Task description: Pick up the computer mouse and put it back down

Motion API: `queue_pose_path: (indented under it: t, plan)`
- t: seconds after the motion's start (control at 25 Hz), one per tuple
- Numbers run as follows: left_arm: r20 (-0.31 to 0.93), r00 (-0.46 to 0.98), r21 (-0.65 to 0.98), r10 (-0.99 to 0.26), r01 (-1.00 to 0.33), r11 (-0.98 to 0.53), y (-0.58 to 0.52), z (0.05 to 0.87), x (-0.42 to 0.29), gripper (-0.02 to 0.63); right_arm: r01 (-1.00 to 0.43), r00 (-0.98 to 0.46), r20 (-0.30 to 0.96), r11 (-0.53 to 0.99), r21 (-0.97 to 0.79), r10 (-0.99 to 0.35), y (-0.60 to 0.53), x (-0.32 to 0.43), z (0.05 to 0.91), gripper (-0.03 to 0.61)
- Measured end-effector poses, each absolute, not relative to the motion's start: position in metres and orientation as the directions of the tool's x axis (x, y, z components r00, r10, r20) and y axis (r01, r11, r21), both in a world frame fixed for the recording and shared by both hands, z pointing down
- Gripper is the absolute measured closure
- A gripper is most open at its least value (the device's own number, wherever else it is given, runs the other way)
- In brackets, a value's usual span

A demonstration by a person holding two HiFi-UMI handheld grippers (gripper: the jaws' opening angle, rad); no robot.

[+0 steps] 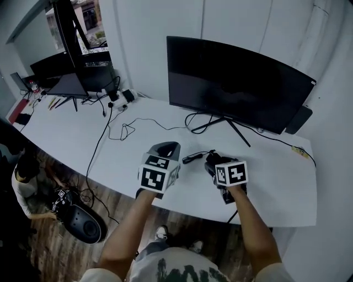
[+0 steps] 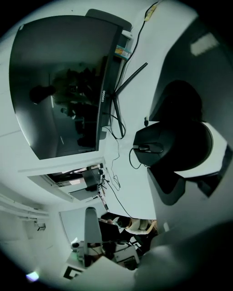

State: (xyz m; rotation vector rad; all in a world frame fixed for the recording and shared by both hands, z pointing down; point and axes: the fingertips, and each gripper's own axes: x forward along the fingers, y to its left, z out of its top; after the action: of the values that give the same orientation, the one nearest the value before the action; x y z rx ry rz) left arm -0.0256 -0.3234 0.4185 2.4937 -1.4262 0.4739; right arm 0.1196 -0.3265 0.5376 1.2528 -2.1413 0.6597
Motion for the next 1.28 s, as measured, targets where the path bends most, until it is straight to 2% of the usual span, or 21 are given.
queue_pose_path:
  t: [0.8,1.28]
  plan:
    - [0.36,0.548,0.027,-0.755,-0.815,-0.579,-0.338,0.4,-0.005,0.611,-0.949,-0.308,0.51,0.297,-0.106,-0.803,-0.33,0.162,0.445,0.261]
    - [0.344,0.572,0.007,-0.745,-0.795,-0.607,-0.353,0.385,0.009,0.611,-0.967,-0.255,0.412,0.237,-0.095,-0.875,-0.333,0.185,0.402,0.261]
